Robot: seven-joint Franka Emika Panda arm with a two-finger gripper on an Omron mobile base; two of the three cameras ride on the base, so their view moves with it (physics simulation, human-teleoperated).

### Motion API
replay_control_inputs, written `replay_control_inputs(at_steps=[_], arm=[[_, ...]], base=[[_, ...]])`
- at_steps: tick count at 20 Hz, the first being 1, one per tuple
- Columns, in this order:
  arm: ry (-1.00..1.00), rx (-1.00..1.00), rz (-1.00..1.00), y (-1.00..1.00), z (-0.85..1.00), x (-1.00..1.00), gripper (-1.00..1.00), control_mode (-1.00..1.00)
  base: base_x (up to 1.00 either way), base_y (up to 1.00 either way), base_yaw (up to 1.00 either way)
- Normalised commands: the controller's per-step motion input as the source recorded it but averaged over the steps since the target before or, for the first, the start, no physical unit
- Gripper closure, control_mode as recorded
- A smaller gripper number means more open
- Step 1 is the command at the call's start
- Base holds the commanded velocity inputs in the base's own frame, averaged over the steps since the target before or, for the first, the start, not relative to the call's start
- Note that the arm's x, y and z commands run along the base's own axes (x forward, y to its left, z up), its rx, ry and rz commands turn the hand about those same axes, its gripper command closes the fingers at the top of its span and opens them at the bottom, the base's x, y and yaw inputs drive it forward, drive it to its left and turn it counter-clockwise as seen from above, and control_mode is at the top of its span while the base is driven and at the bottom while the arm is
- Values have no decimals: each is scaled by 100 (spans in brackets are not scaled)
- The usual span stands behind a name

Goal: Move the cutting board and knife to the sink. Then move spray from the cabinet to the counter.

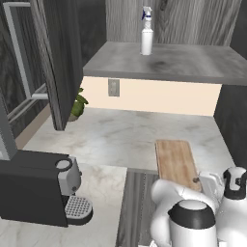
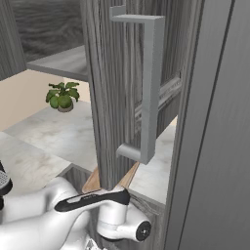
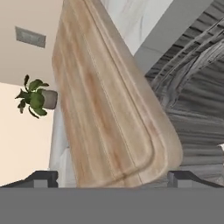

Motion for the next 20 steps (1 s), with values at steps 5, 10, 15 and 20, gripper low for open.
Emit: replay_control_inputs(at_steps=[5, 10, 15, 20], arm=[[0, 6, 0, -13, -1, 0, -100, -100], [-3, 6, 0, -7, 22, -11, -100, -100], [-6, 4, 0, 0, 31, -30, -100, -100], [-4, 5, 0, 0, 21, -34, -100, -100]], base=[[0, 0, 0], [0, 0, 0], [0, 0, 0], [0, 0, 0]])
